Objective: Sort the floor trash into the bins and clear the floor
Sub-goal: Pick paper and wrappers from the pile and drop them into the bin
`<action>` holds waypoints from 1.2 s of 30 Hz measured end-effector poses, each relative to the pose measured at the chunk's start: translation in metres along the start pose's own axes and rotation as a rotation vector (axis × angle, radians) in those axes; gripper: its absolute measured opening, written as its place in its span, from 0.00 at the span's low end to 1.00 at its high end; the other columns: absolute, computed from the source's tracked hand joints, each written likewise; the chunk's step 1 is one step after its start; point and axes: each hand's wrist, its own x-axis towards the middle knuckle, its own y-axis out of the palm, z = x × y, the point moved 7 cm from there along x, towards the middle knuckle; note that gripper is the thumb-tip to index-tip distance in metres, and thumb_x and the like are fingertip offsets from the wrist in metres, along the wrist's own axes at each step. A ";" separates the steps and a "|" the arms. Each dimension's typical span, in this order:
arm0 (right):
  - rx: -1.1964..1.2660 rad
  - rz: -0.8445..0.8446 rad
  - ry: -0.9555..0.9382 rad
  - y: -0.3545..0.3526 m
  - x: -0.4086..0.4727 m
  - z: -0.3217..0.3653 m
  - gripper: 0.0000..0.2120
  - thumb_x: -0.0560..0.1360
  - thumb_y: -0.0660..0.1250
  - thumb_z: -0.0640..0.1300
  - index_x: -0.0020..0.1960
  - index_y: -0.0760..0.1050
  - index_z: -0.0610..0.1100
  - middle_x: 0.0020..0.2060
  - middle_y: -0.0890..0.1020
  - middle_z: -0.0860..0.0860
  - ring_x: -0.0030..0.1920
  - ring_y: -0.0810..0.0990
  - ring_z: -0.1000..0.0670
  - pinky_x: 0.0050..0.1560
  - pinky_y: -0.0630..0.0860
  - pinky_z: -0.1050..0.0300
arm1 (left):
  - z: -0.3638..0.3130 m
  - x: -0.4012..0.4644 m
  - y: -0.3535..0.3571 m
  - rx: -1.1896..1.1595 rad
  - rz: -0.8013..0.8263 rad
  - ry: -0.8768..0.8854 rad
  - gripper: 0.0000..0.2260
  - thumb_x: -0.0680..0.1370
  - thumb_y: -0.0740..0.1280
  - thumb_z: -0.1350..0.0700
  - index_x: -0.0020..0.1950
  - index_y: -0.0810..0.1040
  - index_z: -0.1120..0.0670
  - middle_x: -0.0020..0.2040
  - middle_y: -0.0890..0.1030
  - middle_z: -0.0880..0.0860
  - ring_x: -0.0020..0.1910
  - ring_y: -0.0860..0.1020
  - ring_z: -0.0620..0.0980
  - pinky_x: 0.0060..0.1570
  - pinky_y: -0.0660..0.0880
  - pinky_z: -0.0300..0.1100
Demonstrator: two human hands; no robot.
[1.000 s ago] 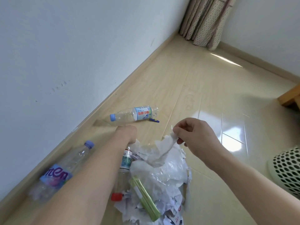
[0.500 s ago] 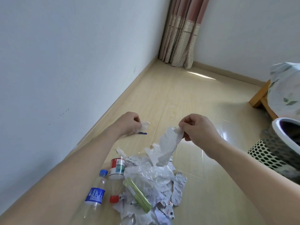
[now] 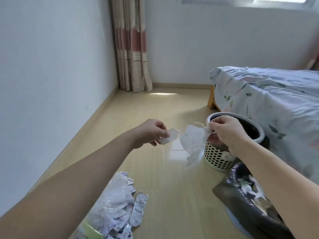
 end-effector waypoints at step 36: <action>-0.502 0.720 -0.008 0.184 -0.022 -0.089 0.05 0.75 0.63 0.40 0.47 0.77 0.41 0.33 0.73 0.48 0.34 0.70 0.48 0.34 0.65 0.59 | 0.170 -0.023 -0.022 0.452 -0.020 -0.496 0.09 0.76 0.60 0.62 0.51 0.78 0.61 0.47 0.81 0.59 0.38 0.78 0.54 0.35 0.72 0.40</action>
